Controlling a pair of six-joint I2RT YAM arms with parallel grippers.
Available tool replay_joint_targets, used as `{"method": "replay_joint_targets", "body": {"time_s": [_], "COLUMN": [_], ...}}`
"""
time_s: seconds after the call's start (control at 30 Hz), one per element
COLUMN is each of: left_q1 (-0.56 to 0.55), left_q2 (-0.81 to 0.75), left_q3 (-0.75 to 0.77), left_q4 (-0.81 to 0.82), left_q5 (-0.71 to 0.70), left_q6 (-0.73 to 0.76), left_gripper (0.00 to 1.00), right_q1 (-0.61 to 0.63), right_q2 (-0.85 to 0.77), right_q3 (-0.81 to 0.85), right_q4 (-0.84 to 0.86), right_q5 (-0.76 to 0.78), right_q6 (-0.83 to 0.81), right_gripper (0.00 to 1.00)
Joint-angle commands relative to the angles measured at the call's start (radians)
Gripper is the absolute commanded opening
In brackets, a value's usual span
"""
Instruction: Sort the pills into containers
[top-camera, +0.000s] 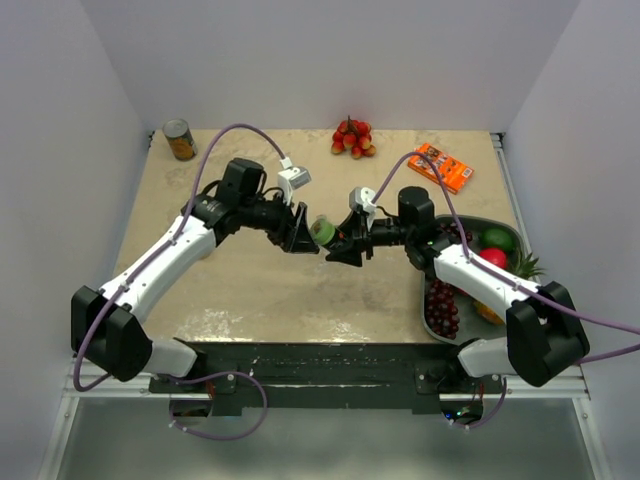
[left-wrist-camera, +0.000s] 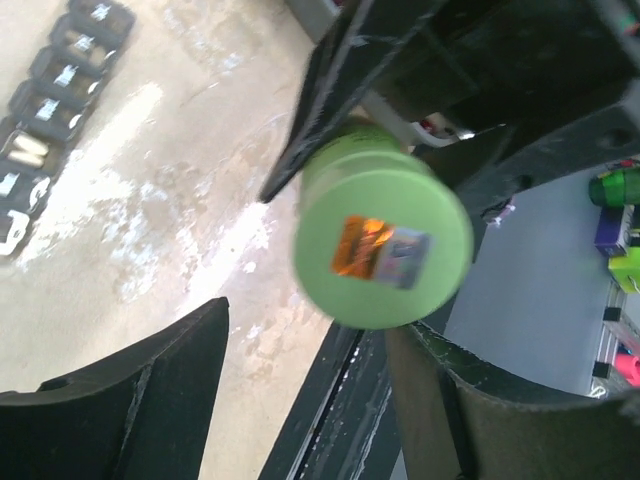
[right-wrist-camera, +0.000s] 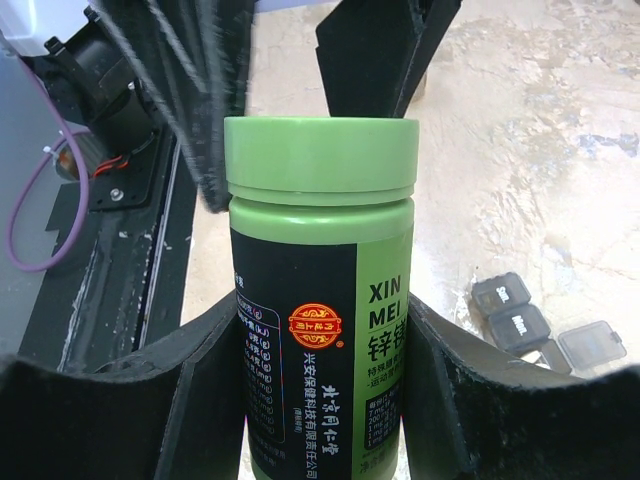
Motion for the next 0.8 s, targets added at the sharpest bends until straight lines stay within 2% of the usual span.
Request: {"method": "replay_joint_targets", "body": {"time_s": [0.0, 0.1, 0.2, 0.3, 0.33, 0.43, 0.6, 0.77], "left_q1": [0.047, 0.090, 0.102, 0.098, 0.093, 0.060, 0.018, -0.019], "left_q2": [-0.030, -0.048, -0.094, -0.171, -0.192, -0.241, -0.209, -0.143], "left_q3": [-0.035, -0.064, -0.107, -0.149, -0.152, -0.117, -0.034, 0.029], "left_q4": [0.002, 0.002, 0.024, 0.080, 0.121, 0.180, 0.197, 0.192], "left_q5": [-0.052, -0.054, 0.004, 0.107, 0.119, 0.089, -0.012, -0.077], "left_q6": [-0.007, -0.013, -0.001, -0.015, -0.033, -0.105, -0.190, -0.210], "left_gripper": [0.68, 0.68, 0.70, 0.75, 0.80, 0.85, 0.93, 0.96], "right_q1": [0.004, 0.002, 0.001, 0.001, 0.002, 0.002, 0.002, 0.002], "right_q2": [-0.051, -0.051, -0.052, -0.051, -0.051, -0.043, -0.040, -0.037], "right_q3": [0.031, 0.029, 0.029, 0.029, 0.029, 0.029, 0.029, 0.028], "right_q4": [0.090, 0.090, 0.086, 0.084, 0.084, 0.084, 0.078, 0.076], "right_q5": [-0.073, -0.075, -0.070, -0.064, -0.062, -0.059, -0.047, -0.047], "right_q6": [0.009, 0.006, 0.000, -0.004, -0.004, -0.004, -0.010, -0.013], "right_gripper": [0.00, 0.00, 0.00, 0.00, 0.00, 0.00, 0.00, 0.00]}}
